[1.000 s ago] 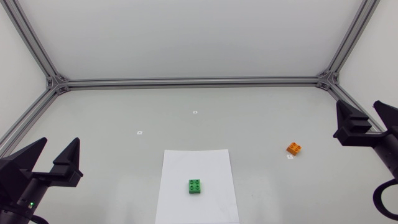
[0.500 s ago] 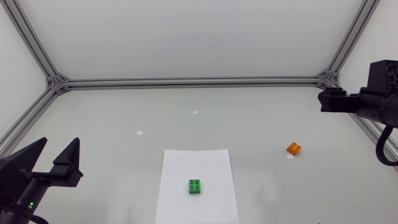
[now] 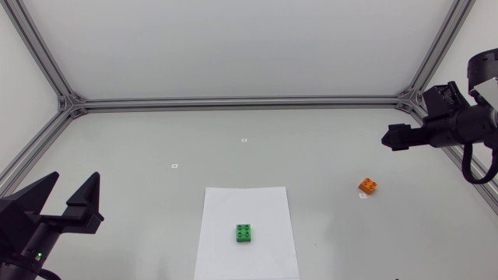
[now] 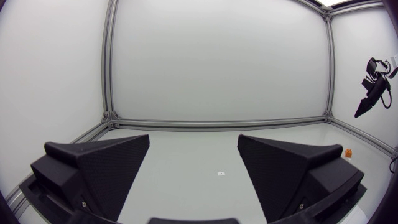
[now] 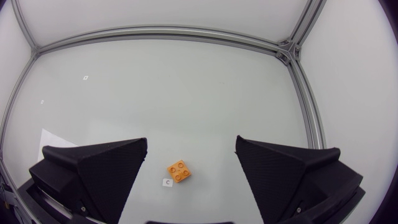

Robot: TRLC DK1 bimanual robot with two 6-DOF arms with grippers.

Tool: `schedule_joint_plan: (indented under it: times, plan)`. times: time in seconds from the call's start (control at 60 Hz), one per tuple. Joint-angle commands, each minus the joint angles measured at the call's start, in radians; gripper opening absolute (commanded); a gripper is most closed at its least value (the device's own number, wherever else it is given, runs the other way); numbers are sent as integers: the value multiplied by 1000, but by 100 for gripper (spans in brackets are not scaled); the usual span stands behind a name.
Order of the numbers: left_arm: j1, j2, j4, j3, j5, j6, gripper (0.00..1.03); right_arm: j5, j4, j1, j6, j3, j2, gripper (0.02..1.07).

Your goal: Pick up the orange 2x2 brick with the right arm and stack it on top of the green 2x2 brick in the center

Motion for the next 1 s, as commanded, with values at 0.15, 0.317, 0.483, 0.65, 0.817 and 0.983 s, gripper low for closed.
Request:
schedule_joint_plan:
  times: [0.15, 0.317, 0.483, 0.65, 0.817, 0.983]
  plan:
    - [5, -8, -15, -41, 4, 13, 99, -70, -247, 12, -175, 175, 206, 103]
    - [5, -8, -15, -41, 4, 13, 99, -53, -240, 19, -307, 159, 260, 103]
    - [5, -8, -15, -41, 4, 13, 99, 17, -303, 17, -386, 195, 340, 103]
    - [5, -8, -15, -41, 4, 13, 99, 145, -298, 29, -465, 197, 393, 103]
    - [5, -8, -15, -41, 4, 13, 99, 177, -303, 45, -544, 203, 415, 103]
    - [5, -8, -15, -41, 4, 13, 99, 181, -356, 71, -580, 249, 452, 103]
